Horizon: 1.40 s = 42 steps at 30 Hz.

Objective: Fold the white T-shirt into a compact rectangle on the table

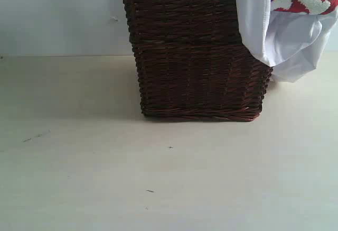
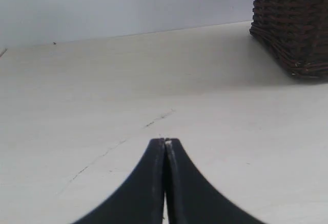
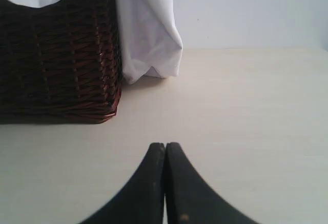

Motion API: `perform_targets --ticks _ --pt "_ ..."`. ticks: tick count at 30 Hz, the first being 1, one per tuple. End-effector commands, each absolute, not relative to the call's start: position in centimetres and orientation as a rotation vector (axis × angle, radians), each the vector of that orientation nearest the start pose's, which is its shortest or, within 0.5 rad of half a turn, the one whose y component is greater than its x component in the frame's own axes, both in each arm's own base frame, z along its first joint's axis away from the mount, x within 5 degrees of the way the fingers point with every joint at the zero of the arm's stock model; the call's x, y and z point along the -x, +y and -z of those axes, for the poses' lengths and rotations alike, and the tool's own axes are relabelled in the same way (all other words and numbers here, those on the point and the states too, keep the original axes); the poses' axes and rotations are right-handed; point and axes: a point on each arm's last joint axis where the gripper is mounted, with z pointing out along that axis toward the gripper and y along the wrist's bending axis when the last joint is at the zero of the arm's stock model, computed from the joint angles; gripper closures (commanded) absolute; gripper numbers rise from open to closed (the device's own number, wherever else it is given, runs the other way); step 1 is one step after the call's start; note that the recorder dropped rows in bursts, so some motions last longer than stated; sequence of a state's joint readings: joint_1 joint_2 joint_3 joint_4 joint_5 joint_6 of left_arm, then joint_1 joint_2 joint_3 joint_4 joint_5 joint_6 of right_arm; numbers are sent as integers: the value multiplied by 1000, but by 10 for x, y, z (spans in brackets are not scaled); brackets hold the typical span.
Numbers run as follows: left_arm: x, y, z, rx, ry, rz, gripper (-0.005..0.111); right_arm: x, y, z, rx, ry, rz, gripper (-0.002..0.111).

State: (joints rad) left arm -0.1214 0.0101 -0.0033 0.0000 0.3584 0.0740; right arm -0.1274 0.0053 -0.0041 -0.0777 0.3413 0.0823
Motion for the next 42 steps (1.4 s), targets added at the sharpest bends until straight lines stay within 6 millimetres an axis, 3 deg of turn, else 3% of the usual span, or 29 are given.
perform_targets --ticks 1,10,14,20,22,31,37,42 --pt "-54 -7 -181 -183 1832 44 106 -53 -9 -183 -146 1813 113 108" --pt "-54 -7 -181 -183 1832 44 106 -53 -10 -184 -141 1801 117 108" --pt "-54 -7 -181 -183 1832 44 106 -56 -9 -201 -114 1617 116 108" --pt "-54 -7 -181 -183 1832 44 106 -56 -8 -205 -107 1571 115 108" --pt "-54 -7 -181 -183 1832 44 106 -56 -7 -215 -93 1466 112 108" --pt "-54 -7 -181 -183 1832 44 106 -52 -5 -233 -267 1235 -169 108" --pt "-54 -7 -181 -183 1832 44 106 -40 -2 -278 -252 1113 -238 107" --pt "-54 -7 -181 -183 1832 44 106 -43 -3 -323 -248 1158 -192 84"
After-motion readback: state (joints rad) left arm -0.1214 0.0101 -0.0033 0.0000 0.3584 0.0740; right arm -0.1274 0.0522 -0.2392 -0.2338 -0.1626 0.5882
